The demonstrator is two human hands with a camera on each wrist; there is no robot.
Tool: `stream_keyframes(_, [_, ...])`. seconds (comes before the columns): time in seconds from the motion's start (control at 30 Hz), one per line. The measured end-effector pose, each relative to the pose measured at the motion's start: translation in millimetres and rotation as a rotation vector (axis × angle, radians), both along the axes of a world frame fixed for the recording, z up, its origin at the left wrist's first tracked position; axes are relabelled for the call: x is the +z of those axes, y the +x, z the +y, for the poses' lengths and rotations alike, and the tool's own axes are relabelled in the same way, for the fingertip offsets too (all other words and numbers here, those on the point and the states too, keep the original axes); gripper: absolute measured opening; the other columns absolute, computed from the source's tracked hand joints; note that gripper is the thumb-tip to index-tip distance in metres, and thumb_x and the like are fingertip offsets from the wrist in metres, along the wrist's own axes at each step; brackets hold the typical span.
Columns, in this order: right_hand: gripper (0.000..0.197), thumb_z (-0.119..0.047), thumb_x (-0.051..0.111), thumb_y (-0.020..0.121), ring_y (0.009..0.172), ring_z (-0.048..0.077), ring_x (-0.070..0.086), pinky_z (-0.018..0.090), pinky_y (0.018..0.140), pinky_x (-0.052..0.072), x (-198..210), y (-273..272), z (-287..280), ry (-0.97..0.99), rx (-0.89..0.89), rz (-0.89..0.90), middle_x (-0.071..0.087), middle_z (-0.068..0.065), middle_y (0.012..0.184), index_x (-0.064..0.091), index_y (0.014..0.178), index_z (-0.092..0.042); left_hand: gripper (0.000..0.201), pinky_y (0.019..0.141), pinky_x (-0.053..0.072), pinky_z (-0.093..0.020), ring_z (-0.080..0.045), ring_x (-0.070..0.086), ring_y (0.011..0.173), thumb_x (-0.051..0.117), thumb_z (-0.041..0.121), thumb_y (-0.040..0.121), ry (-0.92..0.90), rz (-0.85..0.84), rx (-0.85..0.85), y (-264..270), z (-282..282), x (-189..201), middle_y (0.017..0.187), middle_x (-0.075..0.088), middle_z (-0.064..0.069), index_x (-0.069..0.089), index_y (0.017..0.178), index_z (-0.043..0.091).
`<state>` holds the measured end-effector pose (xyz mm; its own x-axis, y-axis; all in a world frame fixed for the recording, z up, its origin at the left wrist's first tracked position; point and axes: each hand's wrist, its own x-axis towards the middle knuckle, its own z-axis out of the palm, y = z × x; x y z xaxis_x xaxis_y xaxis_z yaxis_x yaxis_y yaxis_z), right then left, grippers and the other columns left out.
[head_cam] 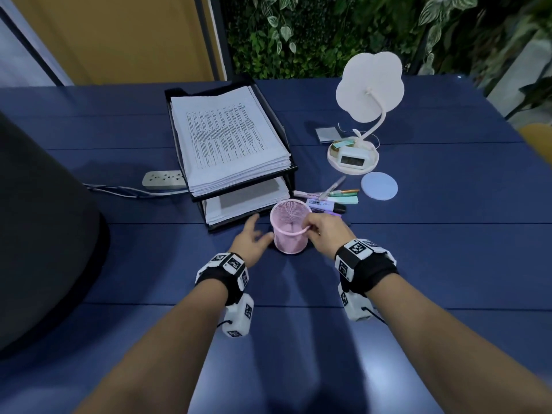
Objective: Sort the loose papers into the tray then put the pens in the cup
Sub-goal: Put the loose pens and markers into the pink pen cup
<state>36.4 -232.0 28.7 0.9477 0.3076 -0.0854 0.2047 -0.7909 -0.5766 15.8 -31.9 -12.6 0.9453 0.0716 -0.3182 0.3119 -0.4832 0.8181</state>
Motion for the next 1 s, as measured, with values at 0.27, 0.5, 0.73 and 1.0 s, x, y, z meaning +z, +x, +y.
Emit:
stream_keyframes(0.27, [0.028, -0.007, 0.056, 0.087, 0.099, 0.021, 0.063, 0.028, 0.088, 0.048, -6, -11, 11, 0.094, -0.008, 0.069, 0.069, 0.002, 0.106, 0.067, 0.11, -0.019, 0.085, 0.1, 0.031, -0.014, -0.009, 0.043, 0.126, 0.079, 0.02, 0.076, -0.13, -0.179, -0.074, 0, 1, 17, 0.136, 0.043, 0.002, 0.031, 0.146, 0.013])
stream_keyframes(0.5, [0.032, -0.006, 0.045, 0.091, 0.104, 0.031, 0.06, 0.031, 0.086, 0.047, -19, 9, 0, -0.045, -0.306, 0.11, 0.066, 0.01, 0.109, 0.06, 0.117, -0.019, 0.114, 0.118, 0.016, -0.03, -0.017, 0.019, 0.144, 0.086, 0.042, 0.062, 0.198, -0.171, -0.214, 11, 3, 17, 0.157, 0.02, -0.003, 0.019, 0.15, 0.014])
stream_keyframes(0.73, [0.031, -0.011, 0.051, 0.091, 0.118, 0.033, 0.046, 0.038, 0.092, 0.044, -41, 14, -6, -0.47, -0.153, 0.14, 0.054, 0.011, 0.123, 0.056, 0.122, -0.014, 0.103, 0.112, 0.023, -0.024, -0.018, 0.032, 0.136, 0.086, 0.035, 0.065, 0.142, -0.14, -0.183, 18, 2, 16, 0.149, 0.031, -0.004, 0.028, 0.148, 0.017])
stream_keyframes(1.0, [0.038, -0.015, 0.056, 0.089, 0.117, 0.032, 0.052, 0.036, 0.09, 0.045, -49, 20, -4, -0.462, -0.131, 0.213, 0.05, 0.017, 0.129, 0.048, 0.124, -0.004, 0.104, 0.101, 0.042, -0.029, -0.017, 0.052, 0.116, 0.086, 0.038, 0.041, -0.171, -0.107, 0.001, 14, 3, 4, 0.129, 0.051, -0.001, 0.037, 0.132, 0.026])
